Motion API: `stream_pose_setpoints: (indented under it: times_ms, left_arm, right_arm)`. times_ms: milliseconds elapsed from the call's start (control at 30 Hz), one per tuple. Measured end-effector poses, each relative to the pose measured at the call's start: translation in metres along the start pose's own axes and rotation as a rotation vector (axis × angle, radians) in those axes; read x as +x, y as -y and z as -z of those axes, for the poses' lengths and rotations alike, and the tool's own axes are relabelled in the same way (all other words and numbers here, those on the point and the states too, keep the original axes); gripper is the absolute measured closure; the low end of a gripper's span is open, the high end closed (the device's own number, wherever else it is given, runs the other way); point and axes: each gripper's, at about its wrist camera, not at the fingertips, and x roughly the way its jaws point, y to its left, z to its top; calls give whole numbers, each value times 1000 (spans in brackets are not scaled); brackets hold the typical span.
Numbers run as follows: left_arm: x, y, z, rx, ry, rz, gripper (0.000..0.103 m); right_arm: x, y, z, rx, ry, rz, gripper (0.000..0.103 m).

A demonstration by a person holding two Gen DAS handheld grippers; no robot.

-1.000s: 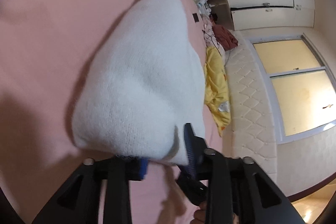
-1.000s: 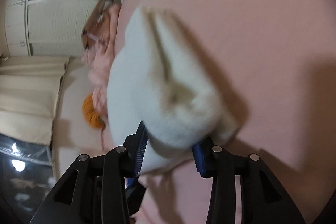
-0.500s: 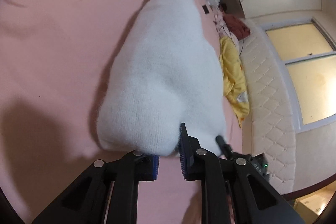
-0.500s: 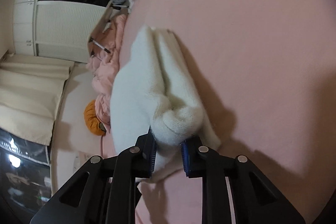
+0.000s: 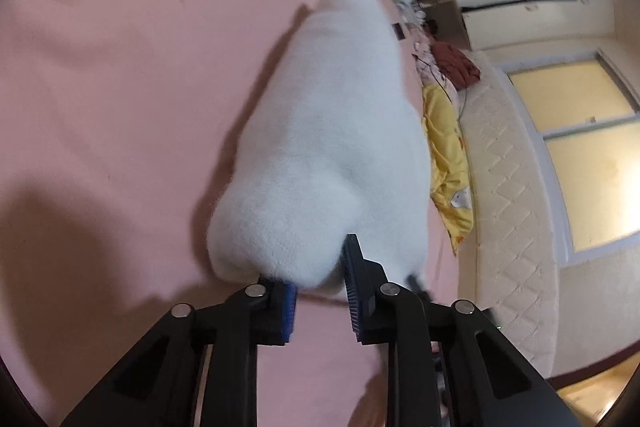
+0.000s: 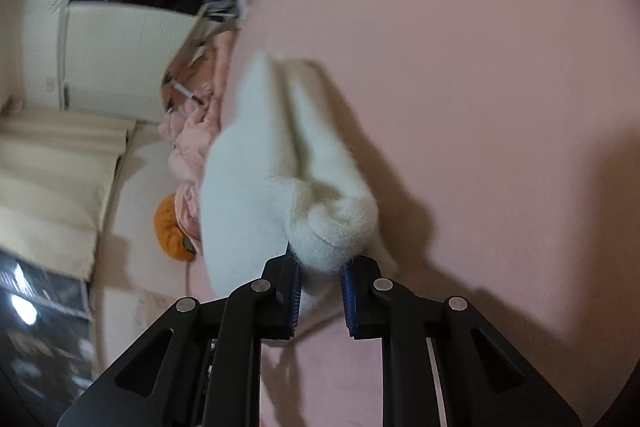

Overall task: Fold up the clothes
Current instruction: 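Open both tools and pull them back above the cardigan bundle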

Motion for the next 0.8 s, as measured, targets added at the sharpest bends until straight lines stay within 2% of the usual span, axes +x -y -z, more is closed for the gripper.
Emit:
stream_pose_setpoints:
  times_ms: [67, 100, 133, 167, 200, 233, 267, 300, 333, 367, 400, 433, 467, 533, 567, 600, 633, 667, 733, 767, 800]
  left_arm:
    - [3, -6, -3, -22, 2, -13, 77]
    - [4, -8, -3, -27, 3, -19, 82]
    - [4, -8, -2, -27, 3, -26, 82]
    - [3, -8, -1, -28, 4, -33, 82]
    - [2, -5, 1, -11, 4, -39, 82]
    - [0, 1, 2, 15, -1, -50, 80]
    - [-1, 7, 2, 42, -22, -71, 69]
    - [-3, 12, 2, 67, -48, -91, 54]
    - [-6, 19, 3, 101, -64, -134, 44]
    - [-11, 26, 5, 141, -76, -187, 28]
    - [-17, 32, 7, 172, -73, -212, 25]
    - [-25, 39, 9, 201, -63, -226, 25]
    - [-34, 45, 10, 218, -45, -190, 25]
    - [-48, 57, 4, 217, -7, -39, 25]
    - [-49, 64, -2, 216, 2, 47, 23]
    - [-43, 71, -10, 226, -5, 85, 19]
    - [-35, 78, -18, 240, -16, 100, 19]
    - [-25, 84, -26, 255, -13, 85, 19]
    - [-2, 94, -41, 286, -6, 39, 19]
    - [15, 96, -46, 315, -23, -7, 19]
    - [32, 97, -51, 348, -46, -66, 25]
  right_arm:
    - [10, 10, 1, 20, -35, 30, 84]
    - [15, 16, 2, 32, -53, 45, 84]
    - [16, 21, 4, 51, -51, 33, 83]
    - [11, 20, 4, 51, -40, 35, 77]
    - [5, 10, 3, 6, -23, 88, 73]
    - [-1, 0, 2, -41, -6, 143, 63]
    - [-10, -17, 5, -148, 60, 239, 58]
    - [-20, -33, 9, -258, 130, 337, 58]
    - [-31, -50, 12, -368, 199, 434, 56]
    - [-39, -62, 18, -456, 244, 482, 56]
    - [-43, -66, 20, -484, 243, 466, 56]
    - [-42, -70, 21, -482, 216, 392, 55]
    - [-42, -74, 21, -479, 188, 315, 55]
    - [-29, -85, 17, -495, 136, 220, 55]
    - [-11, -97, 15, -546, 80, 223, 55]
    - [5, -107, 15, -587, 44, 236, 55]
    - [17, -111, 16, -625, 18, 246, 55]
    - [34, -115, 18, -677, -1, 261, 55]
    - [47, -105, 19, -687, -19, 296, 56]
    - [54, -99, 19, -690, -28, 314, 60]
    - [60, -94, 19, -693, -37, 332, 62]
